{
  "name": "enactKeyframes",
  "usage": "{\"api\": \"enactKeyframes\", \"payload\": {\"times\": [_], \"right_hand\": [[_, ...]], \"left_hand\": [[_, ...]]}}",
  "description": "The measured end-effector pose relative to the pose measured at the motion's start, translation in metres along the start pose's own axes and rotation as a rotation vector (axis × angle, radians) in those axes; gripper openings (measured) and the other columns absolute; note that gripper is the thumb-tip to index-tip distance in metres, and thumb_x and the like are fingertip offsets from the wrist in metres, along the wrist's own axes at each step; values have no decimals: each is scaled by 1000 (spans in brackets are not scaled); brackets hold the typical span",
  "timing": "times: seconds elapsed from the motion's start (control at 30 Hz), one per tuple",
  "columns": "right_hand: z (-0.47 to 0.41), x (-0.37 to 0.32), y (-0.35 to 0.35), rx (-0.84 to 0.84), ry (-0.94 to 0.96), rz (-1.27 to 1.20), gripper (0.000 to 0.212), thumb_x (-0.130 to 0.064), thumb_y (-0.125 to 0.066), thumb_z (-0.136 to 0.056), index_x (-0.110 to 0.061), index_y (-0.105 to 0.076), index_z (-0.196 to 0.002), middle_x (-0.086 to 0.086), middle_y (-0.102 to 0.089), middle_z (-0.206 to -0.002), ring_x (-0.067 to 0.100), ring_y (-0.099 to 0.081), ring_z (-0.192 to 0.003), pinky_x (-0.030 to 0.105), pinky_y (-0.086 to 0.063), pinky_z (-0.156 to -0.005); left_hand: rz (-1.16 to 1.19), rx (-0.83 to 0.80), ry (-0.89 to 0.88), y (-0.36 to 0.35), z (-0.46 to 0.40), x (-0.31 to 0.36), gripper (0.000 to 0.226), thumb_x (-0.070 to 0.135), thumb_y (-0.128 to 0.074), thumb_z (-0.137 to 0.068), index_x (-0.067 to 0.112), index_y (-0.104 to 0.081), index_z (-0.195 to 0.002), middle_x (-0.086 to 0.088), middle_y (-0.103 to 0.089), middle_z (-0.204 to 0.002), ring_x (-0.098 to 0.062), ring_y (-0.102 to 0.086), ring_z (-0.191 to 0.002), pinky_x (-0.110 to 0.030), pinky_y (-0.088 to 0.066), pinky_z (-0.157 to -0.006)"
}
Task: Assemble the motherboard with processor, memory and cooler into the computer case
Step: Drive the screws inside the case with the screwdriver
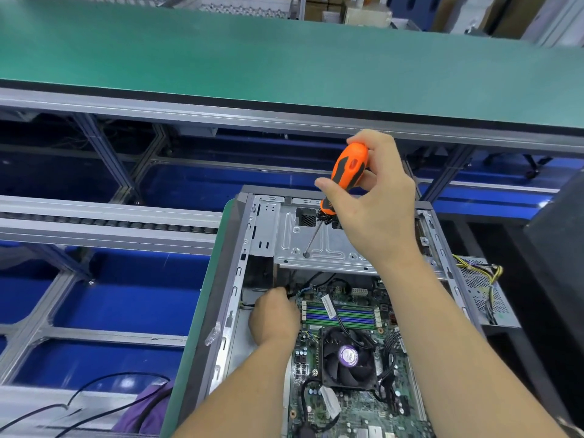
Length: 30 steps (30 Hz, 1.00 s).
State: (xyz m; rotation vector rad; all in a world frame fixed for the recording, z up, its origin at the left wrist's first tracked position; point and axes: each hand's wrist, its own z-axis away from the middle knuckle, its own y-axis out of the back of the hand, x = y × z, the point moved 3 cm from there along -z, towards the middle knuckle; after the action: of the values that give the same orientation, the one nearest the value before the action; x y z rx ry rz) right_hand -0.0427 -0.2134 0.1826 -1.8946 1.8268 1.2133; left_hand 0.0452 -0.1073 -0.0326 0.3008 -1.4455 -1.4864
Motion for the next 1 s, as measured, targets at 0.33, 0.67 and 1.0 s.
{"api": "enactKeyframes", "payload": {"times": [0.33, 0.67, 1.0], "right_hand": [[5, 3, 1, -4, -36, -5, 45, -24, -79, -82, -33, -47, -112, -19, -49, -80, 27, -57, -74, 47, -57, -73], [-5, -4, 4, 8, 15, 6, 44, -25, -79, -82, -24, -50, -116, -21, -50, -84, 25, -59, -73, 45, -58, -71], [-10, -7, 5, 23, 9, 17, 45, -21, -80, -82, -32, -47, -110, -24, -49, -80, 19, -56, -69, 44, -57, -70]], "left_hand": [[-82, -48, -30, 4, 3, 0, 27, 14, -51, -91, 25, -76, -89, 6, -61, -72, -18, -54, -60, -23, -38, -53], [110, -9, 23, -3, -2, -4, 17, 23, -50, -97, 17, -57, -83, 0, -62, -76, -23, -56, -65, -27, -36, -51], [286, 40, 69, -11, -9, -5, 28, 22, -52, -100, 17, -67, -124, -7, -73, -106, -27, -66, -86, -27, -44, -65]]}}
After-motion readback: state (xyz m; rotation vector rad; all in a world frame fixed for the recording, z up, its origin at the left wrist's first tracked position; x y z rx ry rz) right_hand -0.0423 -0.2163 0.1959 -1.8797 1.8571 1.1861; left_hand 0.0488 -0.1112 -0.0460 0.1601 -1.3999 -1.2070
